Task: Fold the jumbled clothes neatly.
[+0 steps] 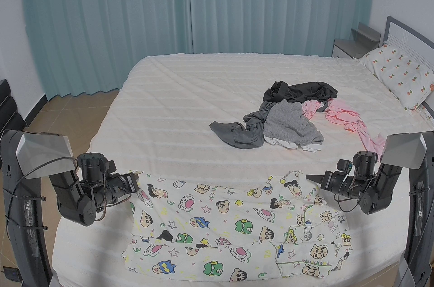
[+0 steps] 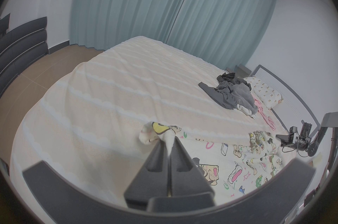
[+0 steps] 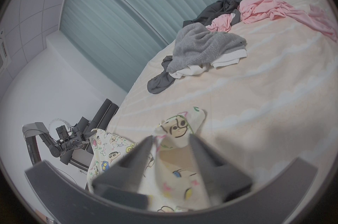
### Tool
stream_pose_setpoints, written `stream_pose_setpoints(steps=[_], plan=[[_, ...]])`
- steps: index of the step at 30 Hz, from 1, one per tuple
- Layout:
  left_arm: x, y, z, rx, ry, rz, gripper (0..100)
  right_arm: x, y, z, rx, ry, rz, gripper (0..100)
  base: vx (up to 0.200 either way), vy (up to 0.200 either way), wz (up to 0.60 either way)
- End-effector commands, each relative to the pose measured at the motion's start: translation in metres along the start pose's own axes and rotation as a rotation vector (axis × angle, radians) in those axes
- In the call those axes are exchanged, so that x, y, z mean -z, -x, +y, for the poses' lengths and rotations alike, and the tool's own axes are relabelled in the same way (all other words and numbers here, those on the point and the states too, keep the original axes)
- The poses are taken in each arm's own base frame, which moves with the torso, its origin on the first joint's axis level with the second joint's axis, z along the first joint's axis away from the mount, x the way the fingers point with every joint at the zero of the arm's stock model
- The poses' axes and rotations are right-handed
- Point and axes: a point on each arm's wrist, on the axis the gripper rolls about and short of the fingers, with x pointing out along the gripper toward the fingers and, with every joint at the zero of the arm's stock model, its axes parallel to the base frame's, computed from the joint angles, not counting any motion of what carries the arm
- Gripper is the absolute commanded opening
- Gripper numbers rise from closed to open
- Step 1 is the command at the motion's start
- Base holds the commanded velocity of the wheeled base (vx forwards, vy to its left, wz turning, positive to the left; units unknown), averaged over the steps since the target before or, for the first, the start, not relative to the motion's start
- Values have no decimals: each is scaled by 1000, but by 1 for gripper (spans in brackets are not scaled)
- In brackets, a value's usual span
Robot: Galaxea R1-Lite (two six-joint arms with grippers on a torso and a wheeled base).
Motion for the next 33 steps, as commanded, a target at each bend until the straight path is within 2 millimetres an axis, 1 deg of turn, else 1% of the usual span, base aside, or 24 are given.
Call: stream_pose_setpoints(steps=[1, 7, 14, 15, 16, 18, 22, 25, 30, 33], plan=[[5, -4, 3, -6, 3, 13, 0, 9, -10, -10, 7, -13, 22, 100, 0, 0, 0], [6, -4, 3, -6, 4, 16, 0, 13, -8, -16, 25, -20, 37, 100, 0, 0, 0], [6, -4, 3, -7, 4, 15, 0, 13, 0, -19, 29, 34, 34, 100, 0, 0, 0], [6, -4, 3, -6, 4, 16, 0, 14, 10, -16, 13, 80, 38, 100, 0, 0, 0], [6, -4, 3, -6, 4, 16, 0, 14, 11, -15, 10, 86, 39, 100, 0, 0, 0], [6, -4, 3, -6, 4, 17, 0, 10, 19, -12, -15, 131, 35, 100, 0, 0, 0], [6, -4, 3, -6, 3, 16, 0, 1, 24, -6, -50, 194, 7, 100, 0, 0, 0], [7, -4, 3, -7, 3, 19, 0, 0, 25, -2, -76, 214, 12, 100, 0, 0, 0], [7, -4, 2, -6, 3, 21, 0, 11, 18, -1, -99, 272, 54, 100, 0, 0, 0], [6, -4, 2, -6, 2, 18, 0, 22, 17, -6, -91, 291, 83, 100, 0, 0, 0]])
